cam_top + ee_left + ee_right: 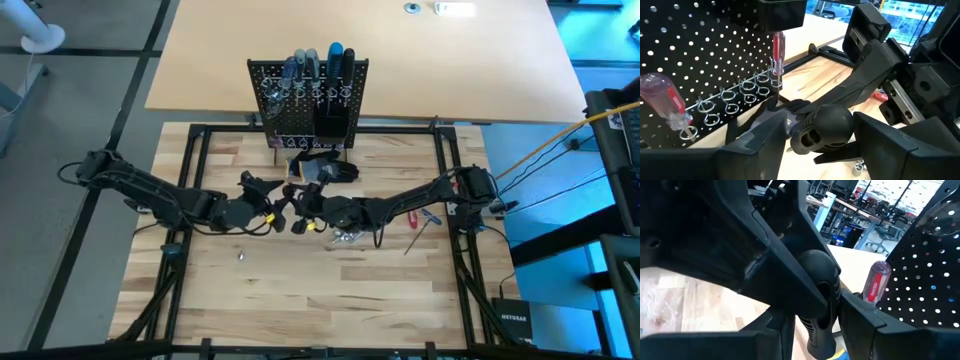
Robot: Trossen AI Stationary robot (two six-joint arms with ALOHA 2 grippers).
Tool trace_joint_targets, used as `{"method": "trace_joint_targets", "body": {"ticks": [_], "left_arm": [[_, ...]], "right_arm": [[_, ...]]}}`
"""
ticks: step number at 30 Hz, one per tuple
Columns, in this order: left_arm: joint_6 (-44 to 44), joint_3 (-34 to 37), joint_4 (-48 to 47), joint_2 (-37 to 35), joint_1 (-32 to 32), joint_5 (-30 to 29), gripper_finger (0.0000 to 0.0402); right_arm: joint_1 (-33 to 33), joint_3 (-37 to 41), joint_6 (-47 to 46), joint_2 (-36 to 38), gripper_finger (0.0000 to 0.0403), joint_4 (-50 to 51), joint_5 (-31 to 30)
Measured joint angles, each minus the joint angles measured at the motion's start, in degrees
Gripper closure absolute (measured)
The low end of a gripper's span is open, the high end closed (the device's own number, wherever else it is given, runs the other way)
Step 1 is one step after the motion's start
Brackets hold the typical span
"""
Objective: Hang tools onto peg board
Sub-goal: Hang the black screwdriver on the pegboard
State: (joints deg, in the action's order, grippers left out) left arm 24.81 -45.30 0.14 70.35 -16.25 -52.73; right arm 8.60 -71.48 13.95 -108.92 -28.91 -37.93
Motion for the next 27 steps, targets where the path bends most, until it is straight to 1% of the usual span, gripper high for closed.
{"method": "trace_joint_targets", "body": {"ticks": [8,15,19,23,25,27], "left_arm": [[-3.90,0.00,2.24,0.00,0.02,0.07,0.0234],[-7.15,0.00,2.88,0.00,0.00,0.09,0.0293],[-8.36,0.02,3.48,0.00,0.00,-0.02,0.0298],[-8.35,0.07,3.67,0.00,0.02,-0.02,0.0298],[-8.34,-0.04,4.34,-0.01,0.02,-0.42,0.0298],[-8.80,-0.04,4.32,-0.10,0.03,-1.02,0.0298]], "right_arm": [[0.02,0.00,-1.89,0.02,0.0277,-0.41,0.30],[0.00,0.00,-3.00,0.02,0.0269,-0.43,1.00],[-0.02,0.00,-3.17,0.02,0.0246,-0.82,1.05],[0.10,-0.01,0.18,1.35,0.0210,0.76,-1.89],[0.66,0.00,0.29,3.20,0.0192,3.30,-2.60],[1.36,0.00,0.58,5.63,0.0175,8.34,-3.14]]}}
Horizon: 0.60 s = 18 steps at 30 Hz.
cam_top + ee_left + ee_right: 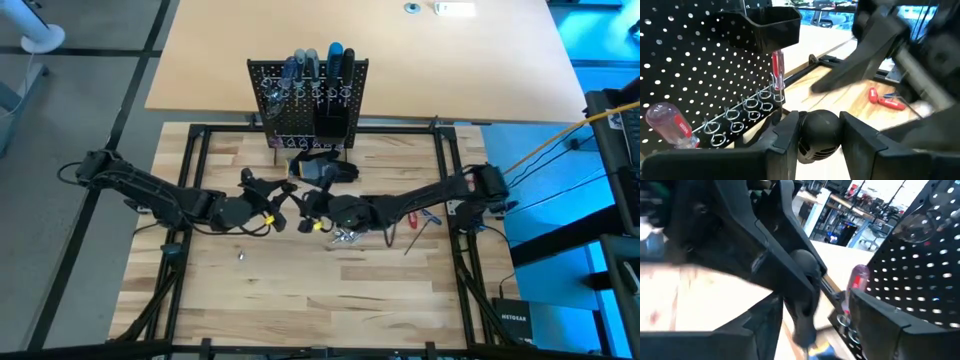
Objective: Hang tools onto peg board
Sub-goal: Hang the black screwdriver on the pegboard
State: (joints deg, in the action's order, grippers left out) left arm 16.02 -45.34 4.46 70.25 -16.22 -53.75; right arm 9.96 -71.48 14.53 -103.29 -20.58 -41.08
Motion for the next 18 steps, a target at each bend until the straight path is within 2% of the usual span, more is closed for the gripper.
{"method": "trace_joint_targets", "body": {"ticks": [4,8,11,15,18], "left_arm": [[-1.23,-0.24,-0.74,-0.58,0.25,-0.46,0.0298],[-2.36,-1.02,-0.54,-1.39,1.53,-1.42,0.0298],[-4.48,-2.15,-1.01,-1.38,3.79,-1.66,0.0298],[-8.31,-4.27,-0.82,-0.76,7.12,-1.77,0.0298],[-10.71,-5.11,-1.31,-0.25,10.06,-1.90,0.0298]], "right_arm": [[2.42,-0.16,-1.48,5.89,0.0155,16.09,-1.17],[5.80,-0.09,-8.78,11.63,0.0156,35.27,-2.77],[8.98,0.06,-14.35,15.09,0.0162,46.06,-3.08],[13.28,5.53,-21.45,18.09,0.0168,49.15,-4.80],[16.44,12.05,-28.93,19.81,0.0168,49.08,-9.38]]}}
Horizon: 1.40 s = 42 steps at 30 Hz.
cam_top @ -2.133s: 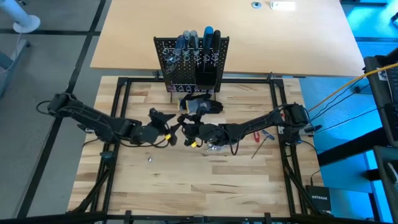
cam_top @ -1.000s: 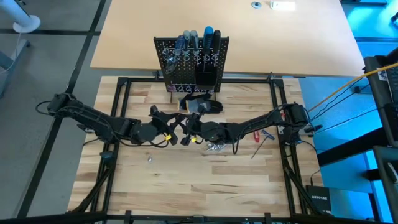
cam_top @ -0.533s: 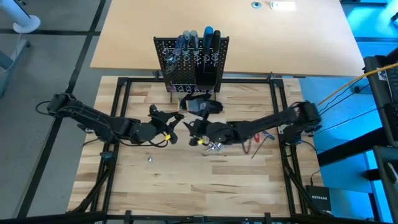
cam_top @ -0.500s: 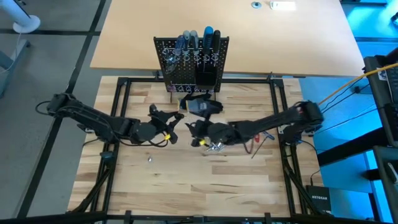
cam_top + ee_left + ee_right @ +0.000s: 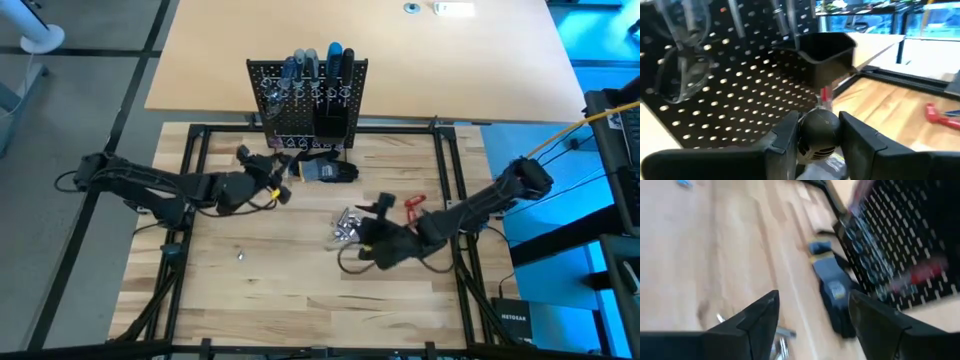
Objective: Hang tools onto peg board
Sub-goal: Hang the black screwdriver on the pegboard
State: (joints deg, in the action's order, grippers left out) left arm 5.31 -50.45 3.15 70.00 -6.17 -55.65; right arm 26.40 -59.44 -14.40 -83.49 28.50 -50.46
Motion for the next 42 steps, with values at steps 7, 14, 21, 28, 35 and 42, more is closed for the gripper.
{"method": "trace_joint_targets", "body": {"ticks": [7,14,21,28,35,42], "left_arm": [[4.91,-0.14,-0.86,0.30,7.21,4.60,0.0298],[6.56,-0.14,-0.13,3.10,10.32,5.52,0.0298],[6.04,-6.59,-4.97,8.16,6.67,2.92,0.0298],[3.51,-14.78,-11.71,12.68,5.66,-2.53,0.0298],[8.72,-14.76,-15.36,13.05,11.62,-2.47,0.0291],[13.27,-14.69,-17.10,15.44,14.26,1.50,0.0292]], "right_arm": [[3.76,13.25,-15.96,0.33,0.0168,-8.74,-11.66],[3.60,15.54,-16.42,0.31,0.0168,-12.42,-11.90],[3.60,15.54,-15.75,0.31,0.0168,-12.43,-11.87],[3.60,15.56,-15.73,0.31,0.0168,-12.42,-11.37],[3.60,15.58,-15.73,0.31,0.0168,-12.38,-10.40],[3.60,15.58,-15.71,0.29,0.0168,-12.38,-10.40]]}}
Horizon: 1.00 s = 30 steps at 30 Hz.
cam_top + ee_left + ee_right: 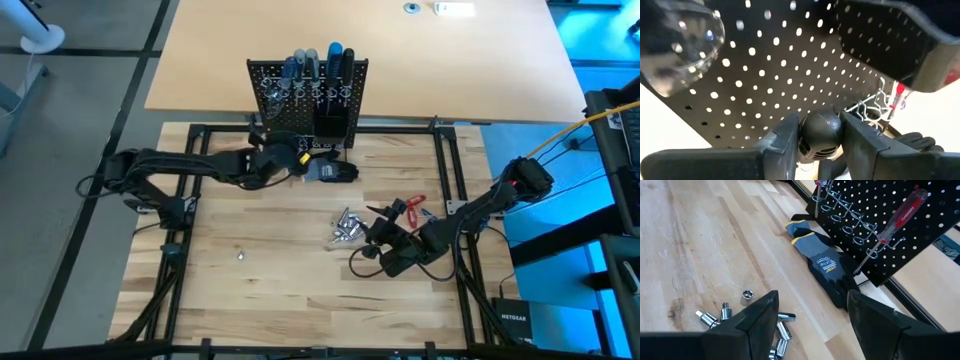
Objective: Hang tools onto peg board
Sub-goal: Hang the black screwdriver on the pegboard
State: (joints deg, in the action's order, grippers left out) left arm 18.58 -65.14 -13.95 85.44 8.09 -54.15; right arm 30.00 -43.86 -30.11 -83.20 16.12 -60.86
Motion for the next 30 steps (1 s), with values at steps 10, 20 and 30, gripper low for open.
{"method": "trace_joint_targets", "body": {"ticks": [10,20,30], "left_arm": [[0.97,0.04,1.21,2.36,1.48,0.15,0.0291],[4.35,0.04,1.18,3.03,2.52,1.56,0.0285],[6.43,0.09,0.94,6.09,2.89,1.48,0.0284]], "right_arm": [[0.00,0.00,0.00,-0.02,0.0168,0.31,0.02],[0.00,0.00,-0.02,-0.04,0.0168,-0.02,0.00],[0.00,0.00,-0.02,-0.04,0.0168,0.02,0.04]]}}
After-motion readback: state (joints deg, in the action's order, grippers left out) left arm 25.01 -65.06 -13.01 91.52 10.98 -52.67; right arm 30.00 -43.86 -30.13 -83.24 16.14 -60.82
